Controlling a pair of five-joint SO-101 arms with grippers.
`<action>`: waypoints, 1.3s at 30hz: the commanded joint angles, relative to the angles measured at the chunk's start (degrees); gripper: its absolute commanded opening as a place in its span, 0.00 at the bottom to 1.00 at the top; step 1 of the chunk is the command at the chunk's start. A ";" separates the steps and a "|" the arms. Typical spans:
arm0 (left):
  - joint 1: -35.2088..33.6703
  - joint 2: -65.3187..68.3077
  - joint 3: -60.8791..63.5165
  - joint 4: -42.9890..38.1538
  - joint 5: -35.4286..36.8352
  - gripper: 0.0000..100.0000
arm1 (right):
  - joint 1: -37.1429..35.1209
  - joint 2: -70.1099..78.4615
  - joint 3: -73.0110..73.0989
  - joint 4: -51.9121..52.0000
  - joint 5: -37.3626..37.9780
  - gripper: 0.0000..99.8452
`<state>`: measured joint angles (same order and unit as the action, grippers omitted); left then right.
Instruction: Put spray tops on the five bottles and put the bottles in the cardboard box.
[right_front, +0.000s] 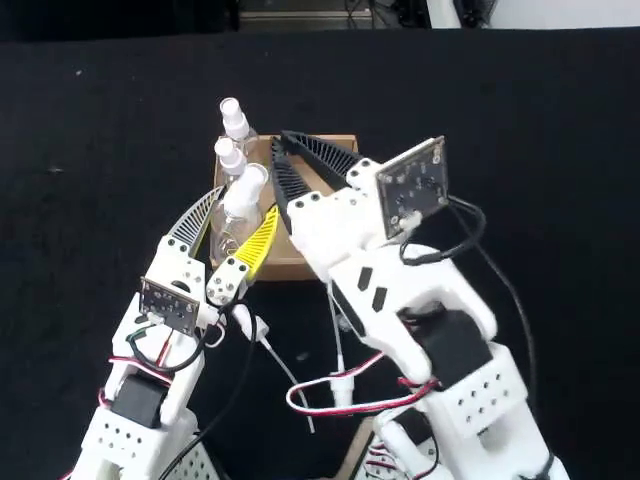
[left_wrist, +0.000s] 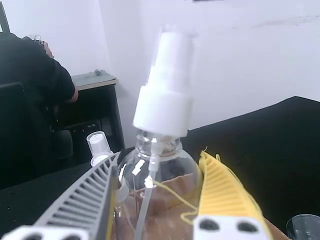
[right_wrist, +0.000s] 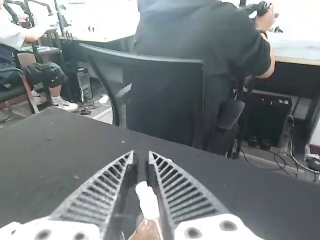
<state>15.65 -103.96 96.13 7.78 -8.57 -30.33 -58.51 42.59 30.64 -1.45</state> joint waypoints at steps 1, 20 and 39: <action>0.04 -0.62 1.19 -1.14 0.09 0.03 | 0.62 0.48 1.89 -3.60 0.09 0.01; 0.04 -0.53 1.19 -1.14 0.09 0.03 | -11.87 -5.67 2.15 -0.88 0.44 0.01; 0.57 -0.53 1.19 -2.81 0.88 0.03 | 22.07 -14.64 6.46 15.21 0.62 0.01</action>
<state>15.65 -103.96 96.13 7.78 -8.57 -13.89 -72.31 46.20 45.49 -1.45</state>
